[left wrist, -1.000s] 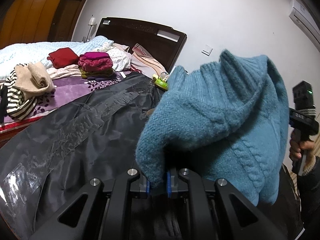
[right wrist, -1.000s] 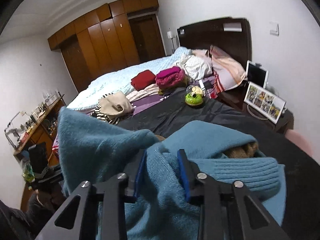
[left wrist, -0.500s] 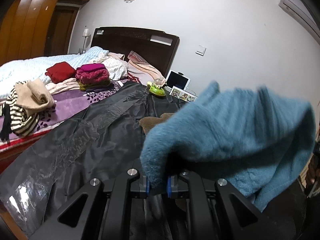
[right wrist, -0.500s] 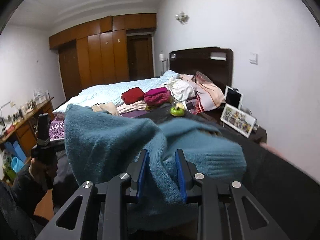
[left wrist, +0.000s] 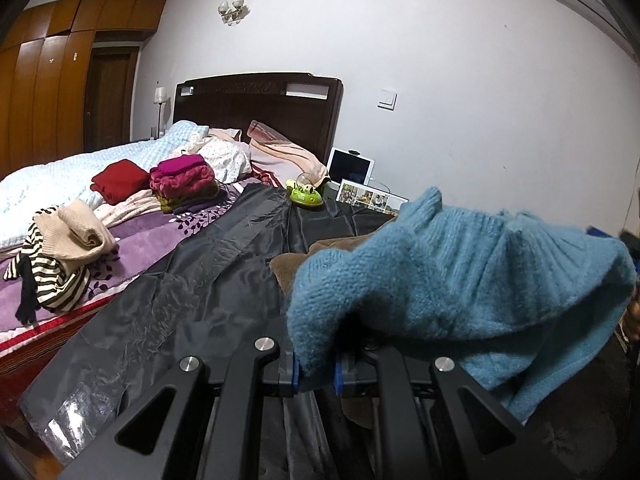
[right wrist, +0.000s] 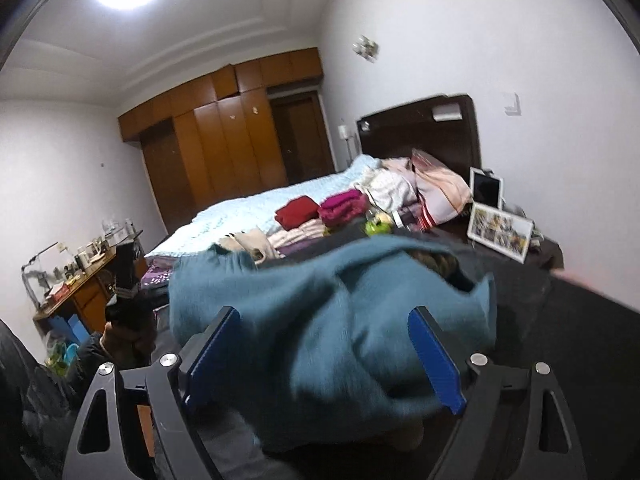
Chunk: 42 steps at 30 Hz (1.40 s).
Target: Fold clothes
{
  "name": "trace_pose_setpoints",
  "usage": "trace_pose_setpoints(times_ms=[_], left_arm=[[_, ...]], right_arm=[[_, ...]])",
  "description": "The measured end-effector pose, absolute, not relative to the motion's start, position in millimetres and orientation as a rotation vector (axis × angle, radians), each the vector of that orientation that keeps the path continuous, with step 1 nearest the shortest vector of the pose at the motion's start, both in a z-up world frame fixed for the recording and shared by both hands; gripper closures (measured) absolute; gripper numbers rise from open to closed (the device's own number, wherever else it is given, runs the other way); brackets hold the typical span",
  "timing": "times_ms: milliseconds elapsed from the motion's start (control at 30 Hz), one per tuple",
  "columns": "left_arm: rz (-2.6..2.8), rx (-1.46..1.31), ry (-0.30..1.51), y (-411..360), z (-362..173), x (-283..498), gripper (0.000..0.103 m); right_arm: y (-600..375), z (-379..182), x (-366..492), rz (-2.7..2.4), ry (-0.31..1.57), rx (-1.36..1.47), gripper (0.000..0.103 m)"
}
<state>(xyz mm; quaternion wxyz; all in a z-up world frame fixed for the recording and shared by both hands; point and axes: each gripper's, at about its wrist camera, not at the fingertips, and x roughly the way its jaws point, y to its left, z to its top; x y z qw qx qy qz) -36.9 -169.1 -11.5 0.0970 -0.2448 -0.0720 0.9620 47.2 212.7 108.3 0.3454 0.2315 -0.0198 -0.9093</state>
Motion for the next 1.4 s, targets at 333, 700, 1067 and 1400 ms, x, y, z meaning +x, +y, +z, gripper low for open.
trace_pose_setpoints(times_ms=[333,700,1067,1400], left_arm=[[2.839,-0.709,-0.211,-172,-9,-37,0.09],[2.833,-0.682,-0.202,-165,0,-39,0.09],[2.779,-0.447,-0.183,-121,56,-21,0.09],[2.624,-0.205,-0.14,-60,112,21,0.09]], right_arm=[[181,88,-28,-2.009,-0.182,0.82,0.016],[173,83,29,-2.095,0.028,0.78,0.081],[215,149,115,-2.671,0.098,0.406,0.088],[246,201,183,-3.22,0.211,-0.057,0.088]])
